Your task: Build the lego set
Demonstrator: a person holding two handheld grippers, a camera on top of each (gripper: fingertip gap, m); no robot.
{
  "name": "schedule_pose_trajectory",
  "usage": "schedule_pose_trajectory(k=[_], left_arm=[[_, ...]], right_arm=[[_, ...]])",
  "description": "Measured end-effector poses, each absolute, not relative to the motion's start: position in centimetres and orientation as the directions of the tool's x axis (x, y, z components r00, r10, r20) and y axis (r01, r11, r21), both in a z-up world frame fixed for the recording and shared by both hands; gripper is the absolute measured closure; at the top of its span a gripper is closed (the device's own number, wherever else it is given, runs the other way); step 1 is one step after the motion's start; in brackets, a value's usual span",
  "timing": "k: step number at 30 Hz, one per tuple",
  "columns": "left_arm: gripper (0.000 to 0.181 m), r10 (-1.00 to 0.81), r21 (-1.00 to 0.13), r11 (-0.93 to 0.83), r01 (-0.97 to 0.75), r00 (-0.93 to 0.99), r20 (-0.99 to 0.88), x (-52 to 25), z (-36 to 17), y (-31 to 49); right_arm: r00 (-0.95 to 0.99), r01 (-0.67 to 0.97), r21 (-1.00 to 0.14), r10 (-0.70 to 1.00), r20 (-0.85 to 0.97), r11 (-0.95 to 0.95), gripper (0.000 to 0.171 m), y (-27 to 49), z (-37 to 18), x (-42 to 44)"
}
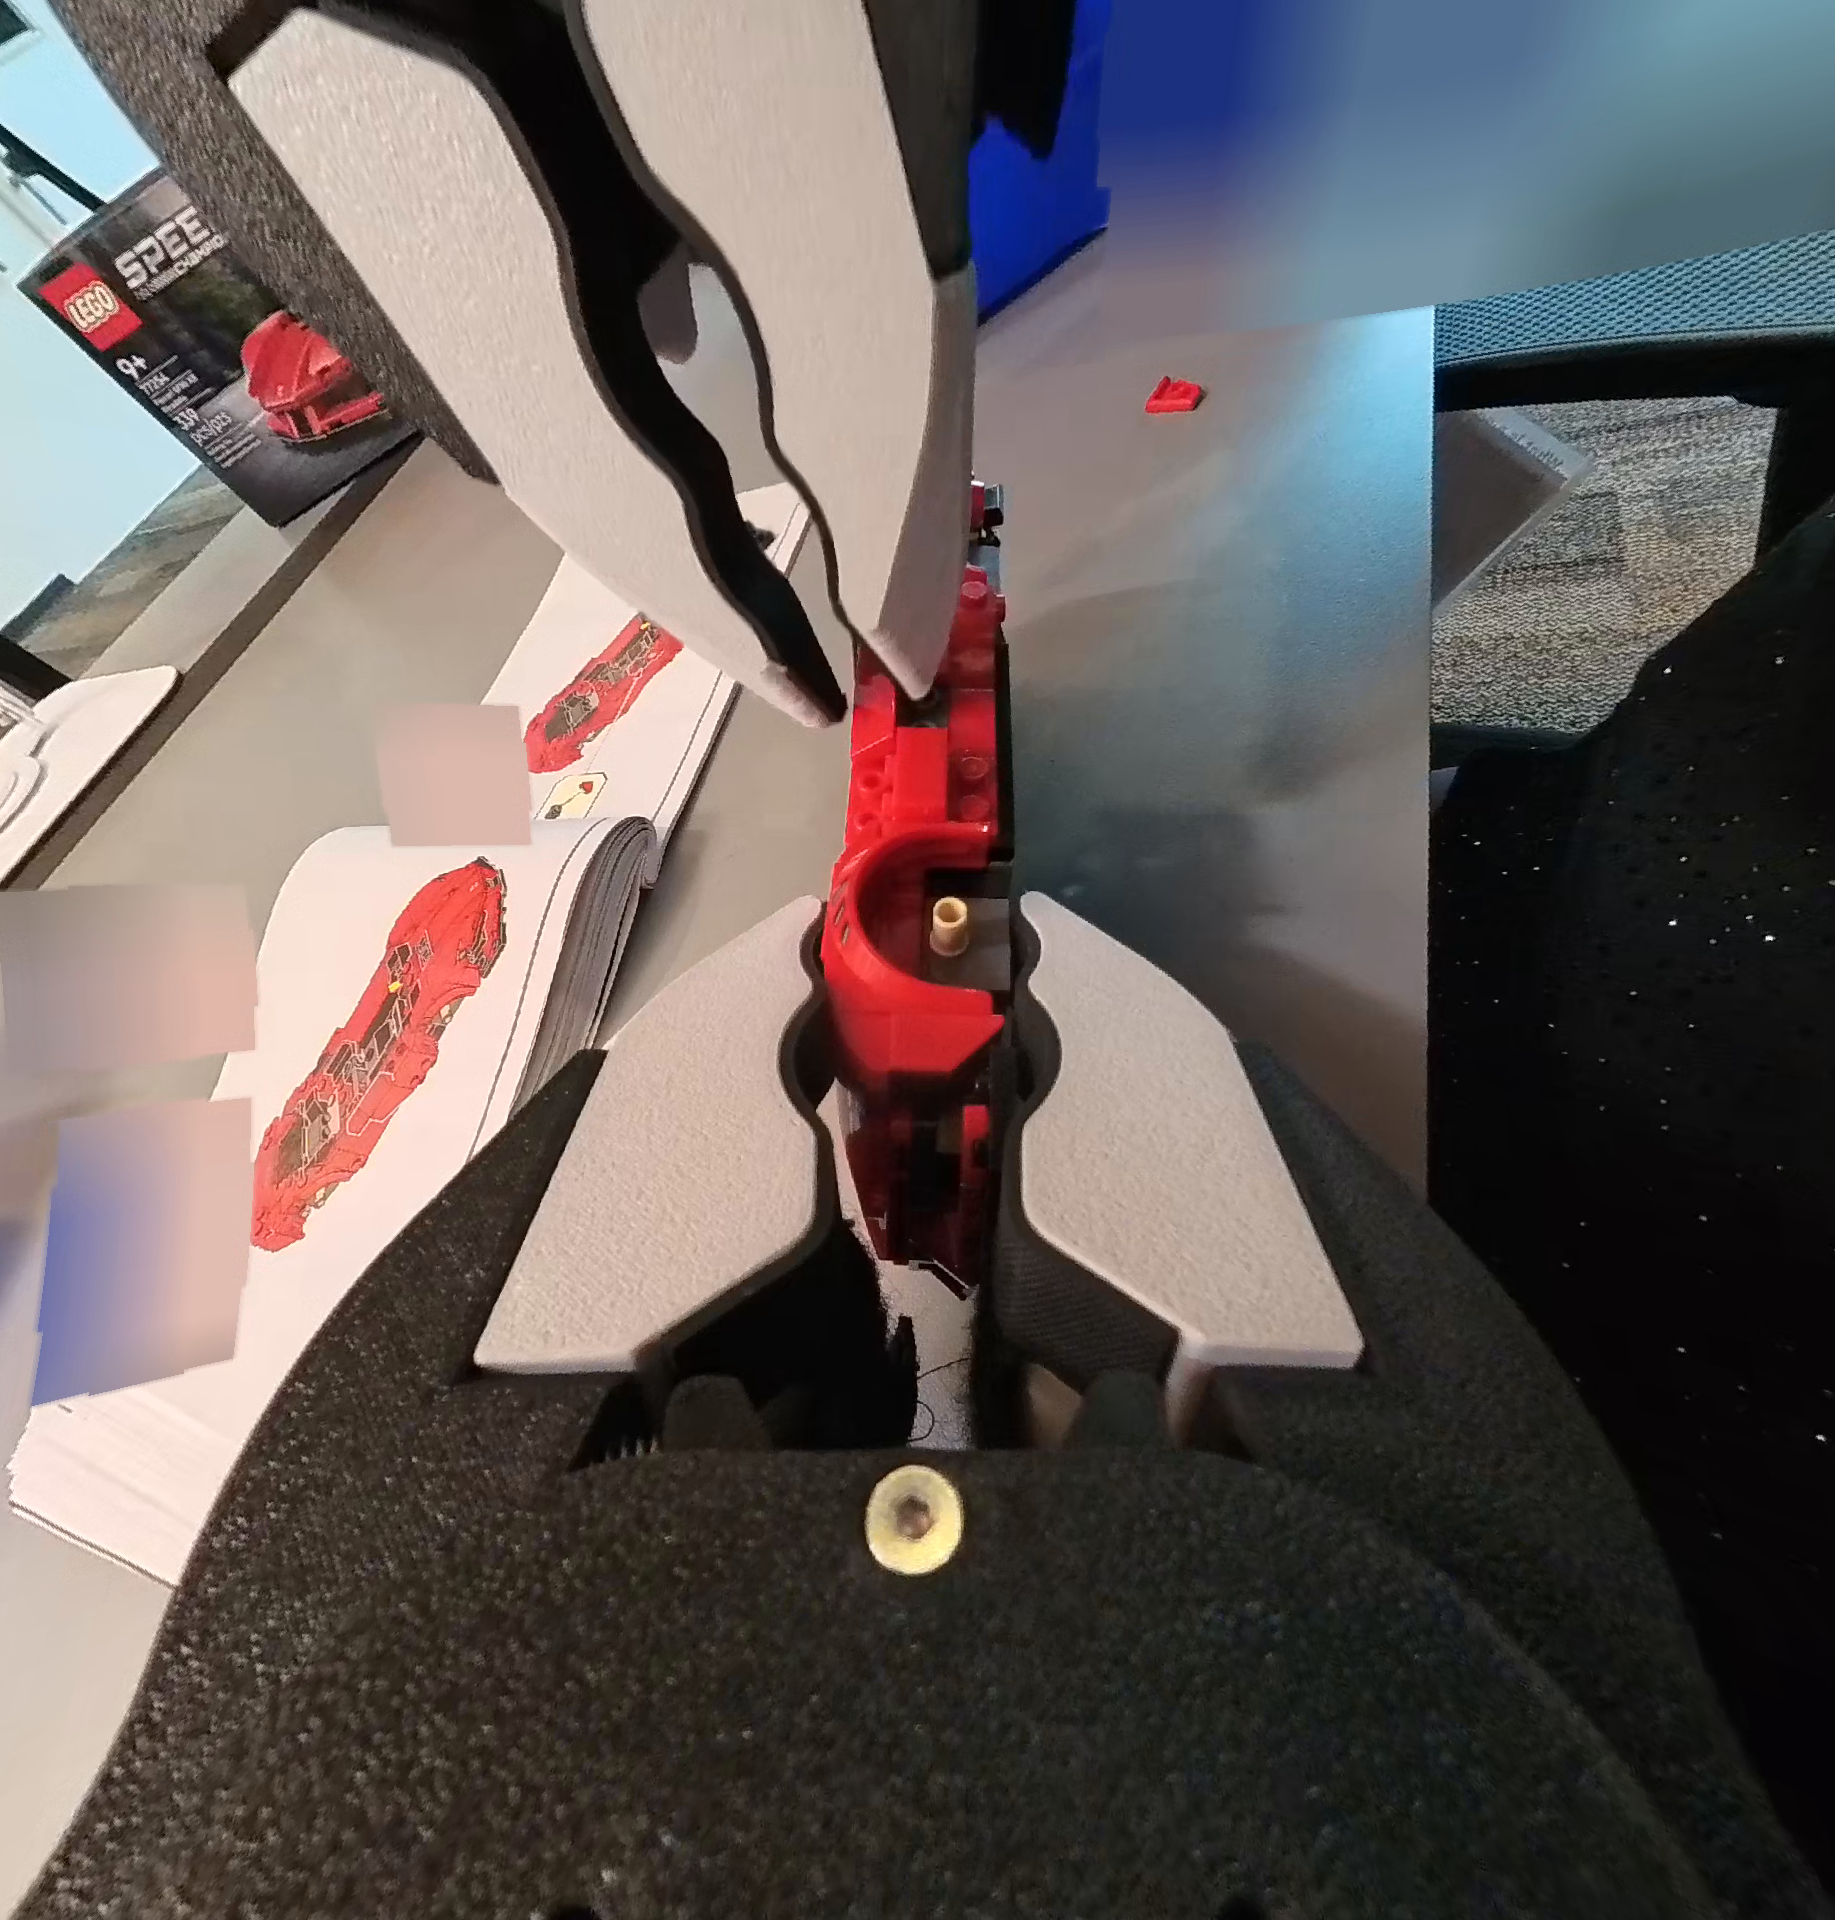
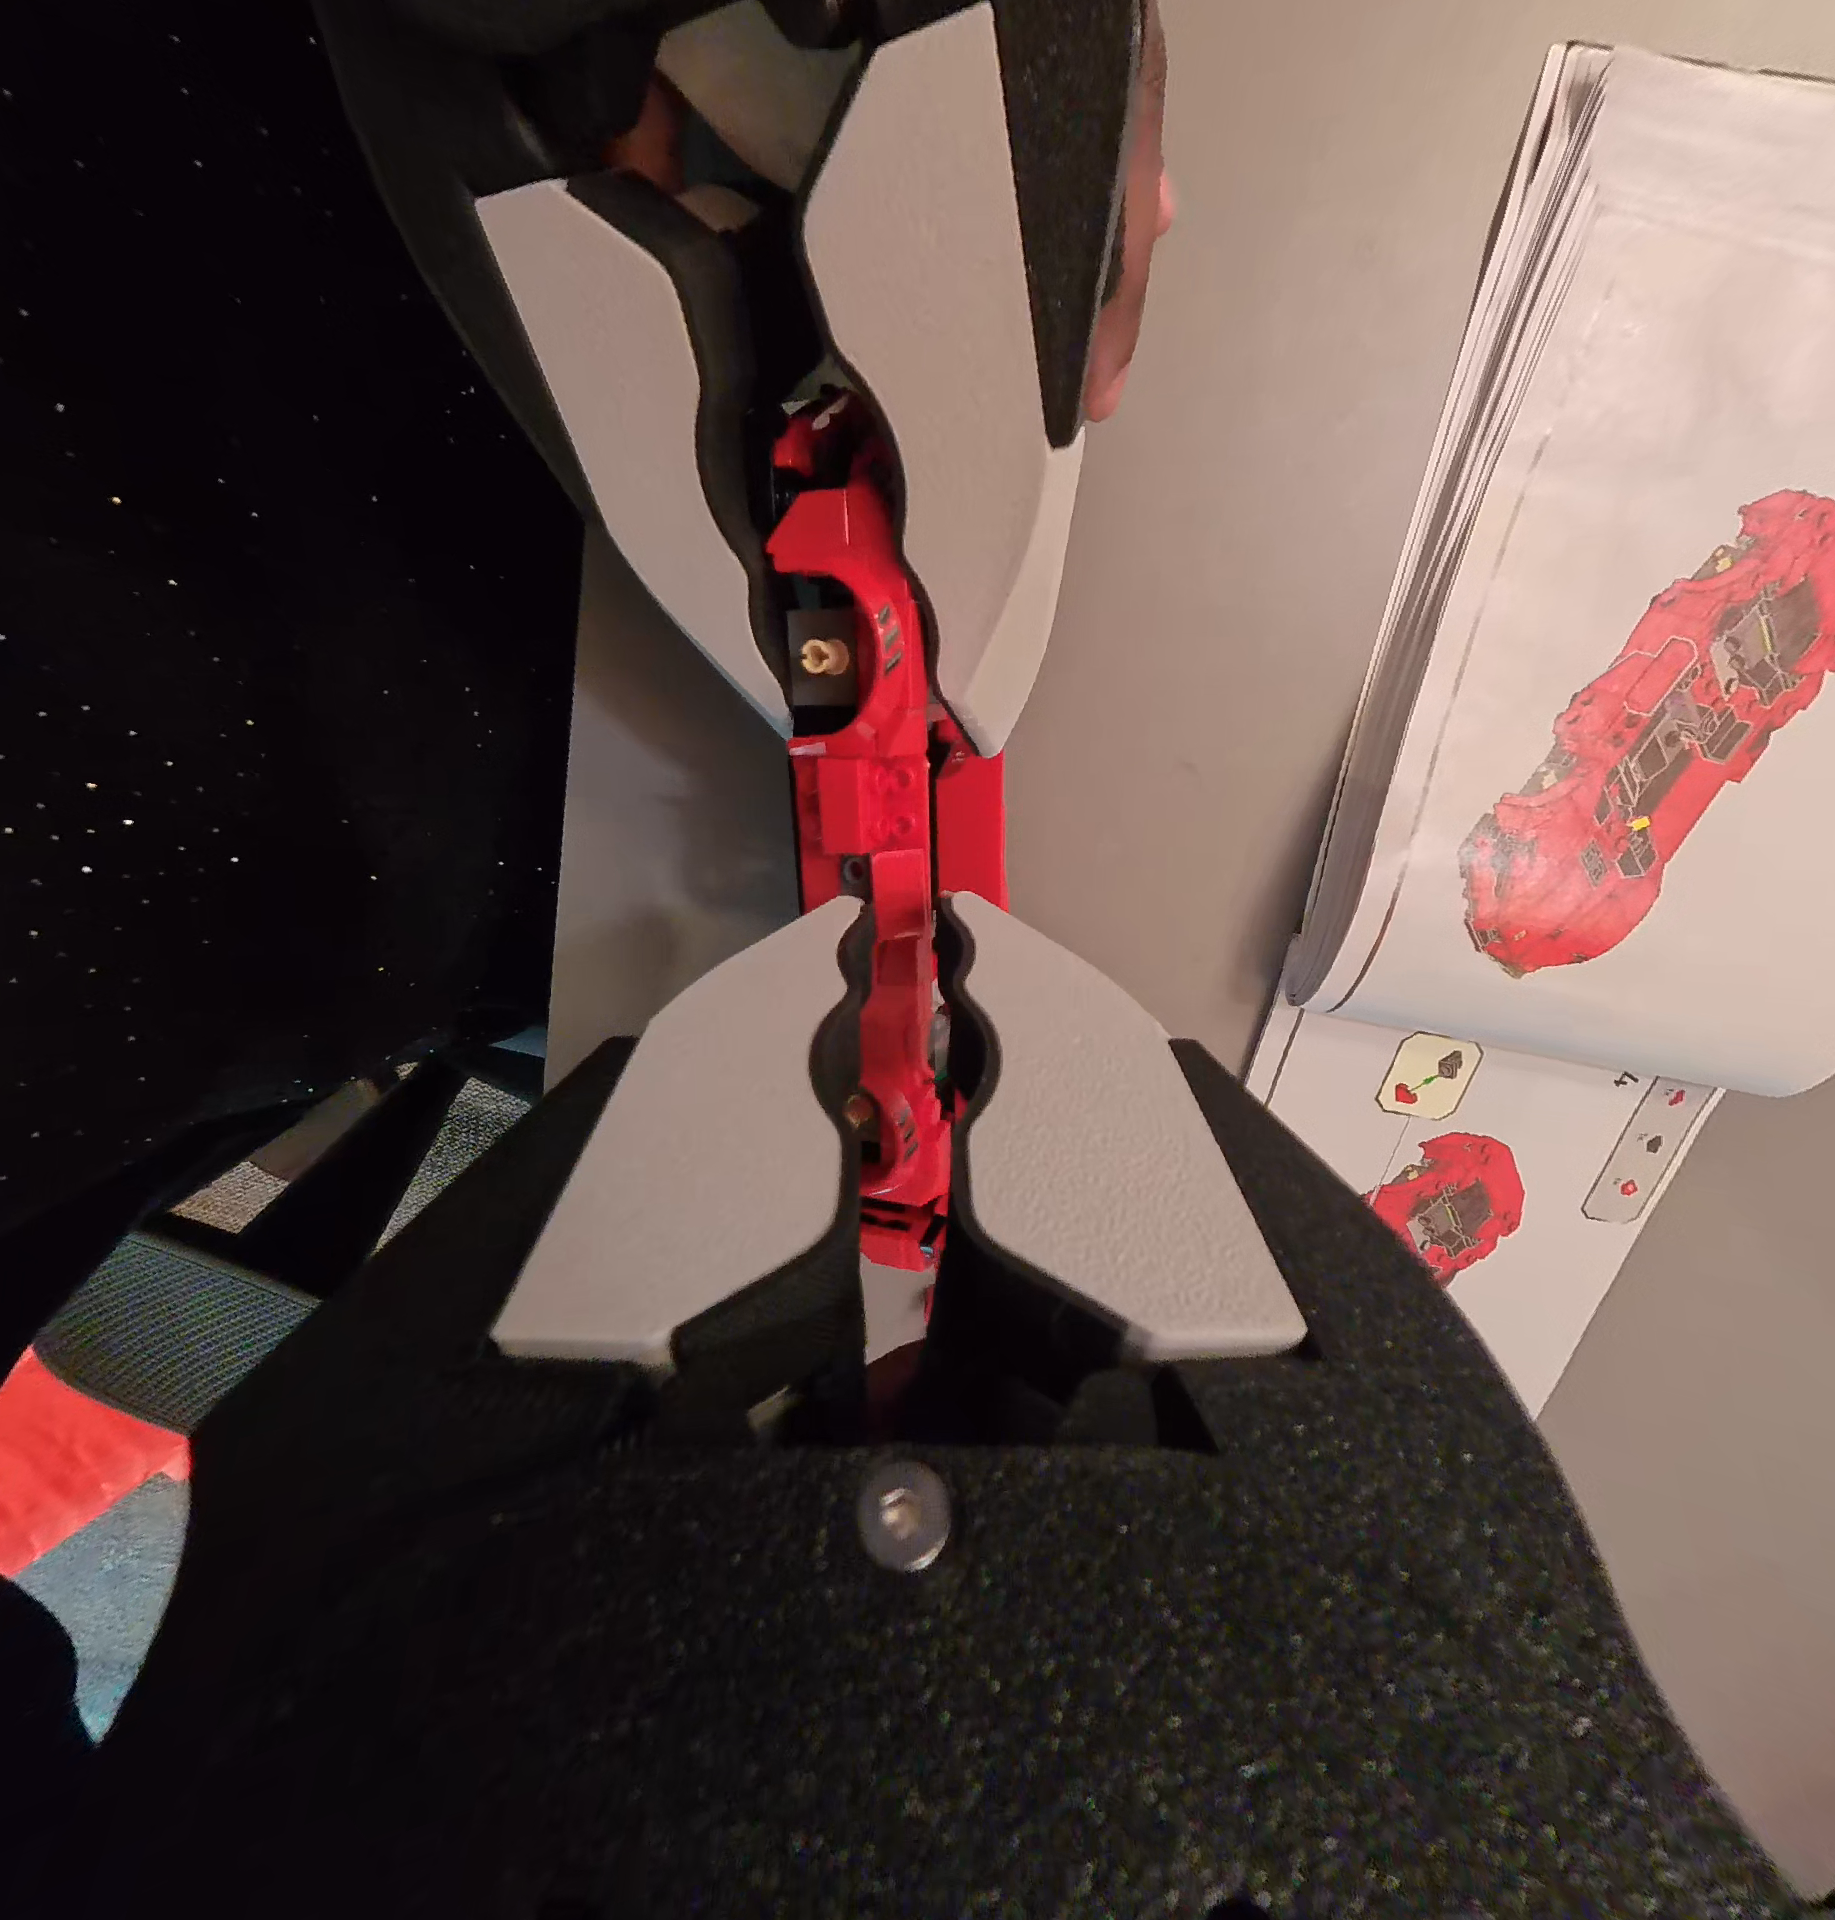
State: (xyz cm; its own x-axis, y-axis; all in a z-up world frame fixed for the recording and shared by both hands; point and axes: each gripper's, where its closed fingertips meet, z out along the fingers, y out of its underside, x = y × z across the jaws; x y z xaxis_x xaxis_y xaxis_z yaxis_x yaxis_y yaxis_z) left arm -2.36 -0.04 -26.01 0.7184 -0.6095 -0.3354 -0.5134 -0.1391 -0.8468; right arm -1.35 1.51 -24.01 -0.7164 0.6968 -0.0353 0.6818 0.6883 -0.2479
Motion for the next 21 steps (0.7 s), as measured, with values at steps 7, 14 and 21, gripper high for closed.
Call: schedule_pose_trajectory(k=[7, 14, 21], left_arm=[[0.151, -0.609, -0.845, -0.136, -0.517, 0.717, -0.340, -2.3, -26.0, -0.1], [0.151, -0.609, -0.847, -0.140, -0.513, 0.719, -0.335, -2.4, -26.0, 0.0], [0.151, -0.611, -0.847, -0.141, -0.512, 0.719, -0.333, -2.4, -26.0, -0.1]], right_arm=[[-0.642, 0.762, -0.402, 0.669, -0.374, 0.507, 0.136, 2.1, -21.3, -1.1], [-0.501, 0.862, -0.370, 0.473, -0.725, 0.346, 0.144, 1.3, -22.5, -1.9], [-0.406, 0.901, -0.267, 0.449, -0.796, 0.340, 0.153, 1.6, -23.8, -1.8]])
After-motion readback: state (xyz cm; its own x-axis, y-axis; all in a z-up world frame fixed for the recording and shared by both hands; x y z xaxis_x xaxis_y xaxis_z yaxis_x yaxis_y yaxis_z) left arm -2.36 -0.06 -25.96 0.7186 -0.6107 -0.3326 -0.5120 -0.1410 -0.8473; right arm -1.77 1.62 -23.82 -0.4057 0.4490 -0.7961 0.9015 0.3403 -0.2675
